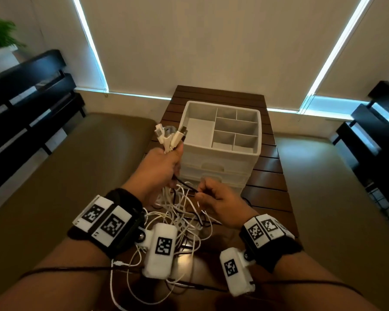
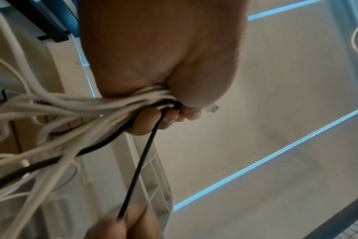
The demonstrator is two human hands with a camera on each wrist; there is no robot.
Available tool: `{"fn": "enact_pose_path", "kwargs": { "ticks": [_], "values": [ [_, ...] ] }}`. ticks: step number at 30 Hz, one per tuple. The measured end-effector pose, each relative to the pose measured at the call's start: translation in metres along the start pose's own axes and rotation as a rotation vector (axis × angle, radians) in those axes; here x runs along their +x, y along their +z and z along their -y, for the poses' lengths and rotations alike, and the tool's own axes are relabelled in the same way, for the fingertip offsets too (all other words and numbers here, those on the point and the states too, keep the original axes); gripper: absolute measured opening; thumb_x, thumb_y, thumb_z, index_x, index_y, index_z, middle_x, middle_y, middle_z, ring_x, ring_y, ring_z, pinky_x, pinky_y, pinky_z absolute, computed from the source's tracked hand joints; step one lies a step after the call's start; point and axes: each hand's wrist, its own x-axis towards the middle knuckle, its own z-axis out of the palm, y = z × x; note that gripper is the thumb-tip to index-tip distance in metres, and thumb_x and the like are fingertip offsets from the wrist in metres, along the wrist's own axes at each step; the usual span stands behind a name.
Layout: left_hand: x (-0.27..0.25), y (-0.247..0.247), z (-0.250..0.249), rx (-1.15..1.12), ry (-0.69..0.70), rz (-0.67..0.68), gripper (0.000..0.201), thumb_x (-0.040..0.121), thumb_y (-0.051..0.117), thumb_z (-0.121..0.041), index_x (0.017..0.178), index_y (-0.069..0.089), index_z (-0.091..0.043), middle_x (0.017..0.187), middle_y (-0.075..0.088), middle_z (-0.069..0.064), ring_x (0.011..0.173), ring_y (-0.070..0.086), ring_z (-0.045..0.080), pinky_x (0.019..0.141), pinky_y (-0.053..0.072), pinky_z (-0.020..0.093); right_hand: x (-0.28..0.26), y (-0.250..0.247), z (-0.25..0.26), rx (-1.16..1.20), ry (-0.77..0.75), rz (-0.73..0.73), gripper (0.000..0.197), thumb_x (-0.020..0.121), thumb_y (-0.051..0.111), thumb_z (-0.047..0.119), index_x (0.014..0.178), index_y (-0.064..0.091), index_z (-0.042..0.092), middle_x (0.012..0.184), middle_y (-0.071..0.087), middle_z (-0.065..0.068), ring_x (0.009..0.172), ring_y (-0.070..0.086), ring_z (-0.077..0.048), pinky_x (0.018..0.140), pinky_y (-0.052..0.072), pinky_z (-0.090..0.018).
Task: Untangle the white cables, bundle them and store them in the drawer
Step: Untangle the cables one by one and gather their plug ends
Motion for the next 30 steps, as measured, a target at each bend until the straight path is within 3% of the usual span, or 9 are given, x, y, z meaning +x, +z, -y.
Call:
{"fn": "enact_pose_path", "kwargs": {
  "ticks": [5,8,10,13,15,17,20,24,30],
  "values": [
    [-0.005,-0.022,-0.023,0.051,0.073,0.000,0.030,0.096,0.054,-0.038,0.080,0.053,-0.012,0.049,0.044,-0.002,0.050,0.049,0.015,0.066,0.051,0.038,-0.002,-0.019,-0.016,-0.128,0.092,0.021,0.018,0.094,0.057,0.015,0.079,0.054,0.025,0.079,0.066,-0.009,0.071,0.060,-0.017,0.071,0.049,-0.035],
    [-0.008,-0.034,-0.038,-0.242,0.055,0.128,0.034,0.089,0.057,-0.039,0.069,0.047,-0.013,0.051,0.032,0.000,0.042,0.040,0.013,0.053,0.053,0.033,-0.001,-0.025,-0.023,-0.099,0.154,-0.007,0.017,0.094,0.056,0.012,0.078,0.054,0.018,0.066,0.060,0.006,0.055,0.052,0.000,0.060,0.044,-0.023],
    [-0.010,-0.042,-0.046,-0.230,0.072,0.155,0.036,0.090,0.057,-0.041,0.062,0.046,-0.020,0.049,0.028,-0.004,0.039,0.029,0.009,0.043,0.036,0.025,0.003,-0.032,-0.029,-0.089,0.201,-0.040,0.014,0.093,0.057,0.012,0.079,0.055,0.016,0.066,0.060,0.003,0.056,0.054,-0.006,0.061,0.046,-0.028],
    [-0.014,-0.057,-0.058,0.445,0.307,-0.055,0.026,0.088,0.067,-0.032,0.066,0.055,-0.025,0.048,0.049,-0.010,0.041,0.044,0.002,0.048,0.034,0.023,0.007,-0.044,-0.043,-0.367,0.257,-0.011,0.009,0.091,0.057,0.029,0.083,0.056,0.026,0.079,0.065,0.002,0.078,0.062,-0.020,0.084,0.049,-0.046],
    [-0.016,-0.063,-0.062,0.720,0.424,-0.206,0.016,0.081,0.074,-0.030,0.073,0.061,-0.026,0.062,0.061,-0.012,0.057,0.054,-0.003,0.055,0.039,0.021,0.006,-0.050,-0.042,-0.481,0.280,-0.023,0.008,0.093,0.056,0.029,0.087,0.059,0.024,0.083,0.066,0.002,0.083,0.063,-0.021,0.086,0.049,-0.044],
    [-0.017,-0.060,-0.059,0.654,0.441,-0.291,0.018,0.083,0.072,-0.033,0.072,0.063,-0.023,0.066,0.061,-0.008,0.055,0.053,-0.003,0.054,0.040,0.022,0.005,-0.052,-0.035,-0.406,0.228,-0.067,0.013,0.095,0.053,0.025,0.088,0.060,0.016,0.077,0.067,-0.001,0.075,0.064,-0.020,0.077,0.053,-0.039],
    [-0.012,-0.046,-0.046,0.569,0.381,-0.317,0.024,0.087,0.068,-0.034,0.067,0.061,-0.023,0.058,0.054,-0.008,0.041,0.046,-0.007,0.040,0.032,0.009,0.007,-0.050,-0.014,-0.369,0.146,-0.073,0.020,0.097,0.051,0.027,0.084,0.060,0.016,0.067,0.061,0.001,0.063,0.058,-0.014,0.066,0.048,-0.033],
    [-0.010,-0.039,-0.040,0.503,0.329,-0.315,0.024,0.089,0.065,-0.036,0.068,0.061,-0.025,0.062,0.057,-0.004,0.051,0.046,0.001,0.043,0.034,0.012,-0.002,-0.061,-0.014,-0.395,0.198,-0.098,0.021,0.096,0.052,0.031,0.083,0.064,0.020,0.069,0.058,0.006,0.062,0.053,-0.009,0.062,0.044,-0.029],
    [0.004,-0.055,-0.036,0.033,0.153,-0.259,0.032,0.090,0.066,-0.037,0.058,0.067,-0.029,0.050,0.040,-0.006,0.039,0.031,0.009,0.041,0.031,0.024,-0.059,-0.039,-0.039,-0.366,0.388,0.346,0.014,0.092,0.061,0.026,0.079,0.068,0.026,0.074,0.063,0.011,0.065,0.055,0.006,0.060,0.041,-0.007]
  ]
}}
